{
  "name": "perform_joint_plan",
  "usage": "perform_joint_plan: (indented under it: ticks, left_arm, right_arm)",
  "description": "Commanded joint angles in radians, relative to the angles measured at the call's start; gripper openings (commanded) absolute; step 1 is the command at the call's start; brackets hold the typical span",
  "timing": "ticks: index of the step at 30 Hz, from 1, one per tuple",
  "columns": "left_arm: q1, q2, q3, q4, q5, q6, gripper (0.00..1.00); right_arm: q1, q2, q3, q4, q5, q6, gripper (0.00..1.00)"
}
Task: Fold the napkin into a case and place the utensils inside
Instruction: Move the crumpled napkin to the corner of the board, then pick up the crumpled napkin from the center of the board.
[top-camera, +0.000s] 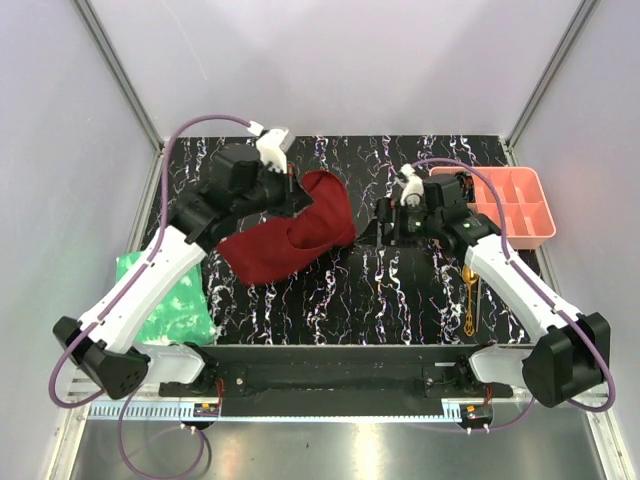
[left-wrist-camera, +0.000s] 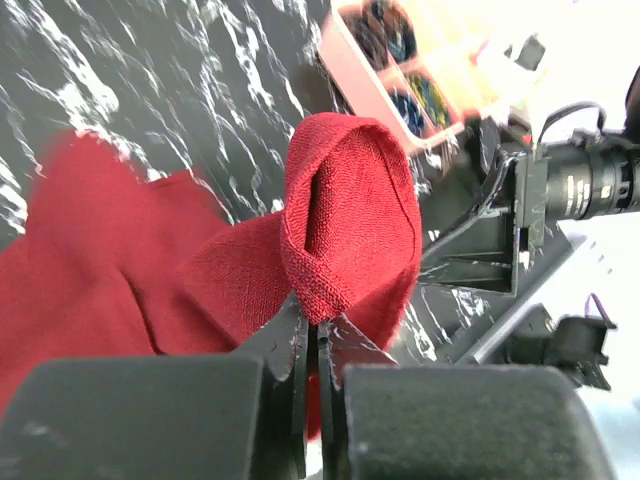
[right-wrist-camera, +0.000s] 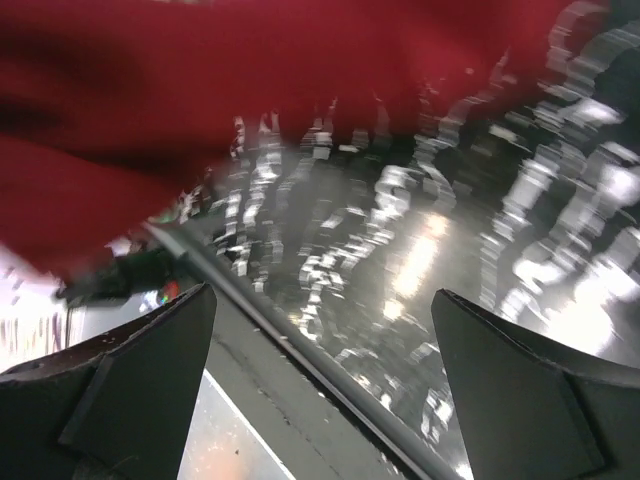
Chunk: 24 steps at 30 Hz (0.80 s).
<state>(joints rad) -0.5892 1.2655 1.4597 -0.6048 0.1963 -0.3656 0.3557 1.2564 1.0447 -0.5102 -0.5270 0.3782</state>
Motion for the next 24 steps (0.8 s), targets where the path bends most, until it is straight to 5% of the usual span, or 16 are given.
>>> perform_joint_plan:
  ticks: [1,8,12,15,16,17,18,24]
  left_arm:
    - [-0.040,0.025,0.008,-0.003,-0.014,-0.064,0.00]
    - [-0.069,0.072,0.117,-0.003,0.011,-0.035,0.00]
    - [-0.073,0.090,0.155,-0.003,0.038,-0.044,0.00]
    - [-0.078,0.089,0.203,-0.004,0.057,-0.038,0.00]
    - [-0.078,0.086,0.220,-0.006,0.054,-0.032,0.00]
    - [-0.078,0.081,0.247,-0.006,0.046,-0.021,0.00]
    - [-0.078,0.062,0.264,-0.006,0.034,0.012,0.00]
    - [-0.078,-0.055,0.372,-0.012,0.015,0.229,0.00]
  right_arm:
    - [0.103,-0.011,0.009,0.220,-0.105,-0.012,1.00]
    - [0.187,-0.069,-0.003,0.368,-0.177,0.014,1.00]
    - [0.206,-0.072,-0.018,0.412,-0.067,0.089,1.00]
    - [0.210,-0.006,0.027,0.403,-0.044,0.137,0.66]
    - [0.210,0.009,0.043,0.388,-0.036,0.142,0.21]
    - [0.210,0.012,0.085,0.325,-0.025,0.139,0.07]
    - [0.210,0.009,0.113,0.276,0.007,0.107,0.00]
    - [0.209,-0.075,0.449,-0.254,0.233,-0.189,0.00]
